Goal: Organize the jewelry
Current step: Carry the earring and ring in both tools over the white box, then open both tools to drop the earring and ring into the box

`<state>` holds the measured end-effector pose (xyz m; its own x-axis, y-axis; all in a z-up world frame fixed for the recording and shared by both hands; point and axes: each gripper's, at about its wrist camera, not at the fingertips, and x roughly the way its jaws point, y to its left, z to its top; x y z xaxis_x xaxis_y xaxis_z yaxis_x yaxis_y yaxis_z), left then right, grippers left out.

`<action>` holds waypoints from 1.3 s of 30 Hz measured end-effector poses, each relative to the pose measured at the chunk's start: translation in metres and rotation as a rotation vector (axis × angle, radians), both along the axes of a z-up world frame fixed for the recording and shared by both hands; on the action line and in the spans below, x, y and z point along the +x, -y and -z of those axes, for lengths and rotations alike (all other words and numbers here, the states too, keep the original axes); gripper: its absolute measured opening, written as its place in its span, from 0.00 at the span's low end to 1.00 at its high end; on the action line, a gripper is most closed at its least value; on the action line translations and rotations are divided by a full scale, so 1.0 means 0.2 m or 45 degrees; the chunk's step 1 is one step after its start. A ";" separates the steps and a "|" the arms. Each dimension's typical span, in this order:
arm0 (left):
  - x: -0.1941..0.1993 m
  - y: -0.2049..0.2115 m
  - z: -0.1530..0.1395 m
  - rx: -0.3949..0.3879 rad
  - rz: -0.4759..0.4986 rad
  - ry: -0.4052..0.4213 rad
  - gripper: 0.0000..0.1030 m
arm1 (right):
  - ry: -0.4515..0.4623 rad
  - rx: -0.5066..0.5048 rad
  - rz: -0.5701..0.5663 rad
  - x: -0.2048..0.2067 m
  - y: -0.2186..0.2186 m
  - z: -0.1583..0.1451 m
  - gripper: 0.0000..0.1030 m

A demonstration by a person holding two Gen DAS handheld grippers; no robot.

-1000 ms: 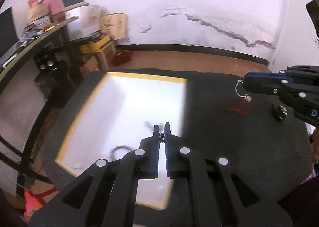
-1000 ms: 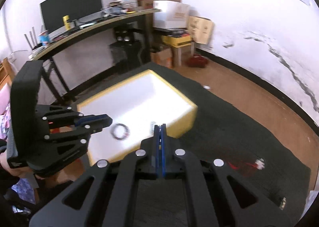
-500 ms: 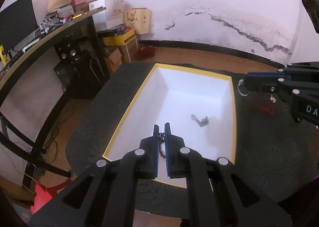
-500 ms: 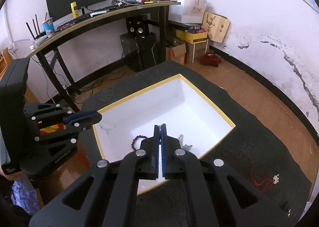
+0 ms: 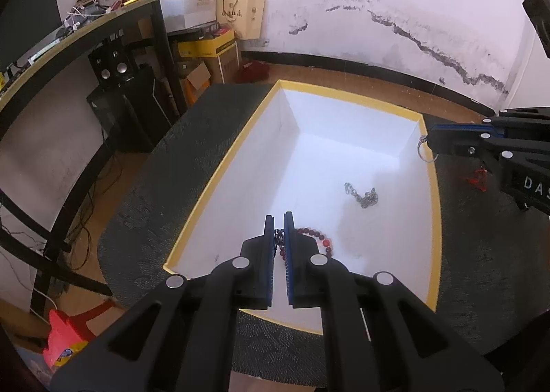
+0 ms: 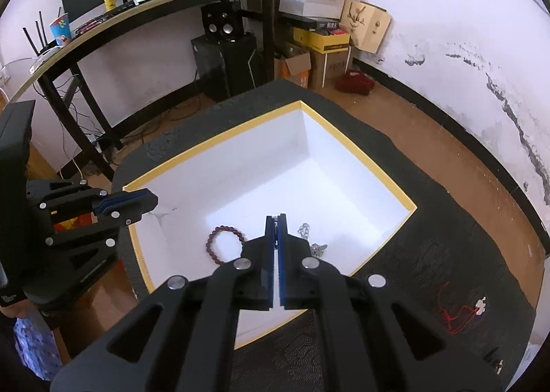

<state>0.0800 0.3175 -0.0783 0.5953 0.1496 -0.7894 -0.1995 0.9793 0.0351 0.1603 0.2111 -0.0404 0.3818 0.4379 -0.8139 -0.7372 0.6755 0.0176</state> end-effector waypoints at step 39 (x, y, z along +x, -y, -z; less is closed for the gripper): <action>0.16 -0.06 0.34 -0.049 -0.017 -0.118 0.05 | -0.084 -0.110 0.021 0.16 -0.08 0.39 0.02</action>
